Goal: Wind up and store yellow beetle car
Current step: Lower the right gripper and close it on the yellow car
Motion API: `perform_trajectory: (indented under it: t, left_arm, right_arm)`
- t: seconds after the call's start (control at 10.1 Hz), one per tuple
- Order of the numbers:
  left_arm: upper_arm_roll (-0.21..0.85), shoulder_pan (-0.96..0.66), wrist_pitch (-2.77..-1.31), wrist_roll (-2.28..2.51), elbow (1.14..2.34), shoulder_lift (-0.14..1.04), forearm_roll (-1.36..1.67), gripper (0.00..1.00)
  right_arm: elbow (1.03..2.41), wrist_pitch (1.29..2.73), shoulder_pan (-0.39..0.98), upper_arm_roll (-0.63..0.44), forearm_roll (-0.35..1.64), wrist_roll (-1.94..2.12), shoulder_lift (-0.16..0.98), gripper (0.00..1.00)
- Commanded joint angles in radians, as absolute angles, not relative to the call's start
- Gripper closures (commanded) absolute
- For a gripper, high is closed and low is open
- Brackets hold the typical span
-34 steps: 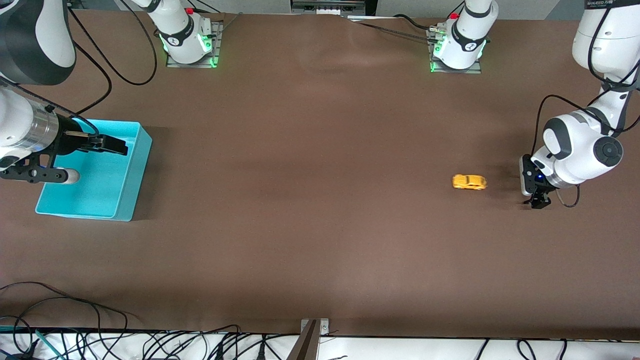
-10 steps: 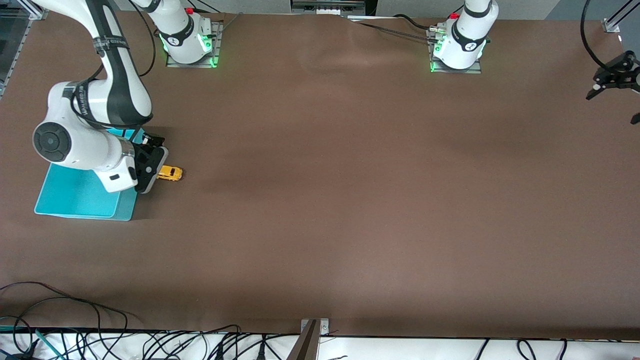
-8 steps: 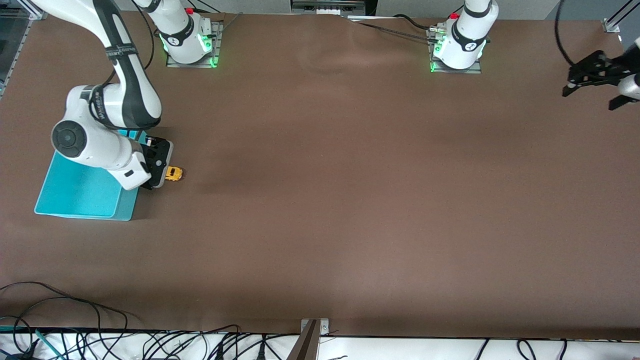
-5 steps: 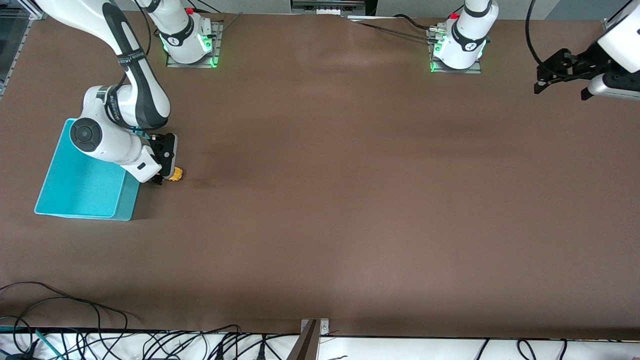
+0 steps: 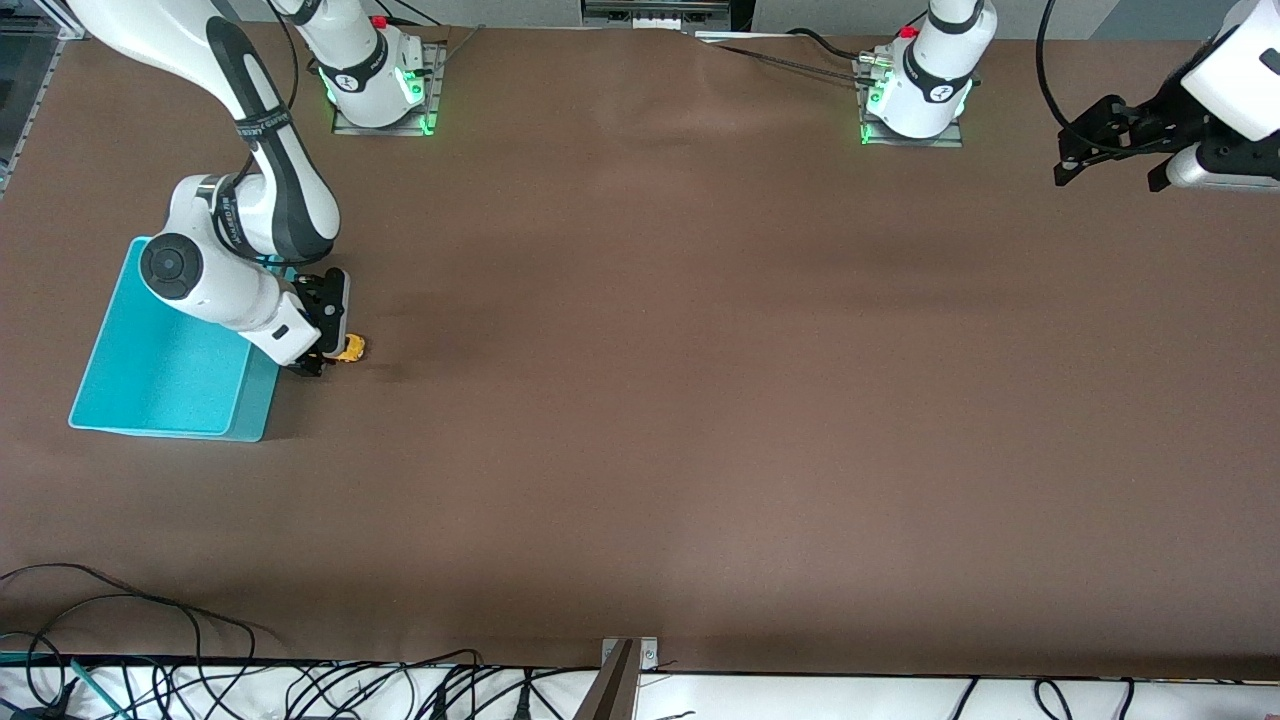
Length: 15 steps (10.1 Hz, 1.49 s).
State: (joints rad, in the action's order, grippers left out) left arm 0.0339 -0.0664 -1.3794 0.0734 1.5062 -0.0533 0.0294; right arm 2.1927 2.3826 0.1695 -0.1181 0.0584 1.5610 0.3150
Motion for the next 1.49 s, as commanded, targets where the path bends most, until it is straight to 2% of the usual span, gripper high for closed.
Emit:
perform_trajectory:
  t: [0.0, 0.6, 0.7, 0.8, 0.9, 1.0, 1.39]
  left_arm:
    - [0.035, -0.074, -1.339, 0.086, 1.462, -0.032, -0.003, 0.00]
    - [0.038, -0.074, -1.338, 0.086, 1.460, -0.029, 0.006, 0.00]
    - [0.037, -0.074, -1.338, 0.086, 1.460, -0.029, 0.006, 0.00]
    - [0.037, -0.074, -1.338, 0.086, 1.460, -0.029, 0.006, 0.00]
    - [0.035, -0.074, -1.338, 0.084, 1.460, -0.031, 0.008, 0.00]
    - [0.037, -0.074, -1.338, 0.084, 1.460, -0.029, 0.008, 0.00]
    - [0.040, -0.074, -1.338, 0.086, 1.459, -0.029, 0.011, 0.00]
  right_arm:
    - [2.229, 2.437, 0.164, -0.129, 0.045, 1.586, 0.324, 0.00]
    - [2.240, 2.528, 0.160, -0.146, 0.003, 1.597, 0.373, 0.00]
    - [2.249, 2.539, 0.160, -0.146, 0.005, 1.595, 0.373, 0.05]
    - [2.247, 2.533, 0.160, -0.146, 0.003, 1.617, 0.371, 0.62]
    - [2.246, 2.539, 0.160, -0.146, 0.003, 1.649, 0.371, 0.87]
    - [2.246, 2.539, 0.160, -0.146, 0.003, 1.652, 0.370, 1.00]
    - [2.246, 2.523, 0.160, -0.144, 0.008, 1.638, 0.338, 1.00]
